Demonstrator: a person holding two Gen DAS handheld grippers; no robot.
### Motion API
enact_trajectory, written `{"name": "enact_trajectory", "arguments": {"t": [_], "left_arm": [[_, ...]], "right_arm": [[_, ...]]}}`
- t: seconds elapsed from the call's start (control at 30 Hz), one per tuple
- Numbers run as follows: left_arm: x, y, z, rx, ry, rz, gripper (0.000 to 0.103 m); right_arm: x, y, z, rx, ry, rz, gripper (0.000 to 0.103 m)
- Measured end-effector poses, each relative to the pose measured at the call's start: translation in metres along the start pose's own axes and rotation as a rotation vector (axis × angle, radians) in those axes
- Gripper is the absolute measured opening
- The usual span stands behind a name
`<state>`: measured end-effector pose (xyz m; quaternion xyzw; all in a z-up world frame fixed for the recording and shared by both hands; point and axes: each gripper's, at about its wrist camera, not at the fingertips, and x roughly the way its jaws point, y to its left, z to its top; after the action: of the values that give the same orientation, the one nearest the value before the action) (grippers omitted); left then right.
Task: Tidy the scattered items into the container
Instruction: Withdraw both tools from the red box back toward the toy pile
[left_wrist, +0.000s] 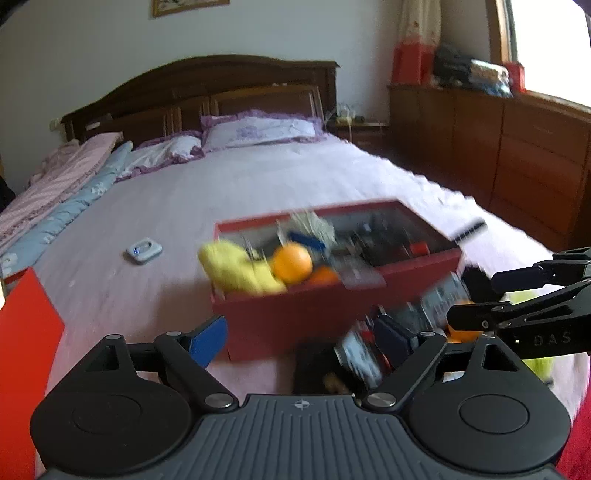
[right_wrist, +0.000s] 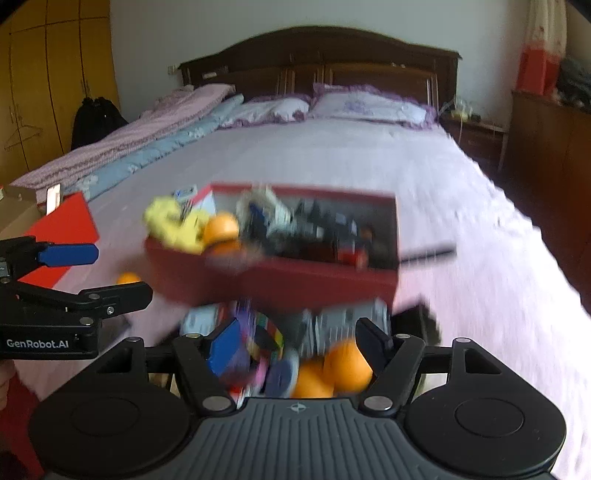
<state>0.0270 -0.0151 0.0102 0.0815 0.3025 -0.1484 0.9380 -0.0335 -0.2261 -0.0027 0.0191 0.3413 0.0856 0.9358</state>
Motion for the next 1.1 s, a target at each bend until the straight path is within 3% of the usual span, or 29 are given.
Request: {"name": "enact_trajectory", "arguments": {"t": [0.33,0.4,0.57,1.1], "left_arm": [[-0.020,-0.008,-0.059,-0.008,0.127,-0.016,0.087],[-0.021,-0.005,-0.066,-0.023,0.150,-0.015,0.087],[-0.021,-0.001,-0.070,-0.055,0.173,-0.012,0.087],[-0.019,-0.001,-0.075,-0.046,0.199,0.018,0.087]], "right_arm": [[-0.013,0.010,-0.078,0.043,0.101,-0.007,0.072],[-0.009,0.007,-0.082,0.044,0.123,-0.012,0.072],[-0.001,-0.003,-0.079,0.054,0.084,-0.031,0.078],[0.042,-0.011,-0.076,-0.013,0.076,-0.039,0.079]]}}
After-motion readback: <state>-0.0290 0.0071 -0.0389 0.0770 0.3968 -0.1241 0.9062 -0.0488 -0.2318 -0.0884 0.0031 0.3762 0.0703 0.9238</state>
